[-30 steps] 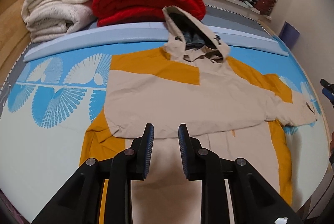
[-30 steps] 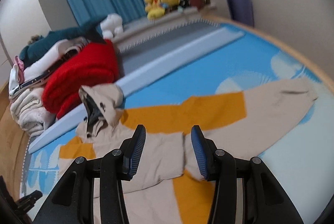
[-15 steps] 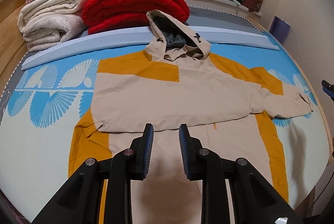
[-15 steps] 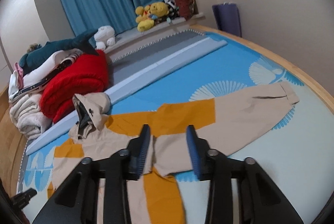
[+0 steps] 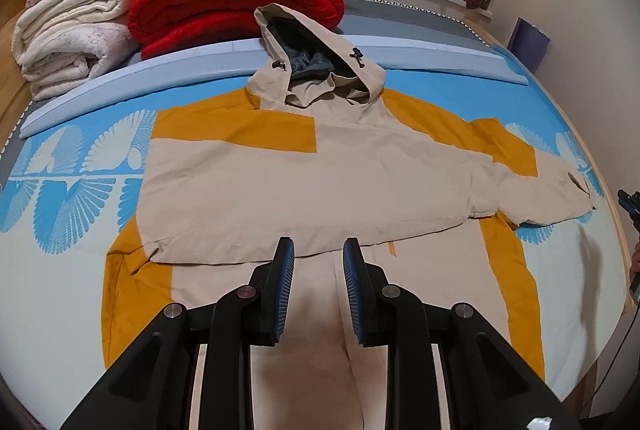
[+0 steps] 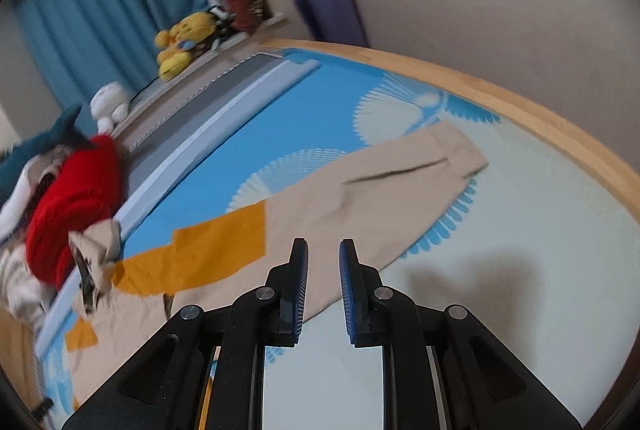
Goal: Fold large clothes
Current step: 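Reach the right tool to the other sleeve cuff and grasp it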
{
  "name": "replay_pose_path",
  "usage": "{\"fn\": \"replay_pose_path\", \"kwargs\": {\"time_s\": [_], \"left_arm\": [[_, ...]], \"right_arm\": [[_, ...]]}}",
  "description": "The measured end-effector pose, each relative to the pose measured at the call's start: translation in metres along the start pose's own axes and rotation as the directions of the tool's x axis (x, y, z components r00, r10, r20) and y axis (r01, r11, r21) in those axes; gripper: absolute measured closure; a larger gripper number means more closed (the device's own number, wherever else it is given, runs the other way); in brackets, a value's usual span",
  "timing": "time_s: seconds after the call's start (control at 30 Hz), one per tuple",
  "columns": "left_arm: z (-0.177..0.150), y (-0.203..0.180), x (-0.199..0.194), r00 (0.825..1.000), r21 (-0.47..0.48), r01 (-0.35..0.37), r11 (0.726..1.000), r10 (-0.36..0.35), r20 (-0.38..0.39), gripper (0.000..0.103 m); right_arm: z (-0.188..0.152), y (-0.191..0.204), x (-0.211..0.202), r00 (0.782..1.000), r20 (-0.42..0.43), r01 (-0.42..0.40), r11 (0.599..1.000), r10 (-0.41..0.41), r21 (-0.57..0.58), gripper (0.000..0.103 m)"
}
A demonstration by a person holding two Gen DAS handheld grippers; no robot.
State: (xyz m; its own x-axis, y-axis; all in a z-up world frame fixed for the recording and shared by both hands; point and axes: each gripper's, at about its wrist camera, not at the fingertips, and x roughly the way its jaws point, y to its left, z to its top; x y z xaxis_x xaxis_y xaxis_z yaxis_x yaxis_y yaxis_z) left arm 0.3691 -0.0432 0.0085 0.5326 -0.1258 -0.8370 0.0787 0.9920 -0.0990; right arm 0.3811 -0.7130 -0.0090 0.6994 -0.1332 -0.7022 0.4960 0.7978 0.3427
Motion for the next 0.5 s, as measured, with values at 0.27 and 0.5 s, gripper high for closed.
{"fn": "replay_pose_path", "kwargs": {"time_s": [0.27,0.5], "left_arm": [[0.005,-0.009,0.015,1.000,0.000,0.011,1.000,-0.011,-0.016,0.081],[0.002,-0.010,0.027,0.999,0.015,-0.007,1.000,0.008,-0.034,0.081]], "right_arm": [[0.009,-0.034,0.041,1.000,0.013,0.028,0.999,-0.029,0.047,0.087],[0.004,-0.080,0.113,0.994,-0.104,0.049,0.983,-0.030,0.179,0.084]]}}
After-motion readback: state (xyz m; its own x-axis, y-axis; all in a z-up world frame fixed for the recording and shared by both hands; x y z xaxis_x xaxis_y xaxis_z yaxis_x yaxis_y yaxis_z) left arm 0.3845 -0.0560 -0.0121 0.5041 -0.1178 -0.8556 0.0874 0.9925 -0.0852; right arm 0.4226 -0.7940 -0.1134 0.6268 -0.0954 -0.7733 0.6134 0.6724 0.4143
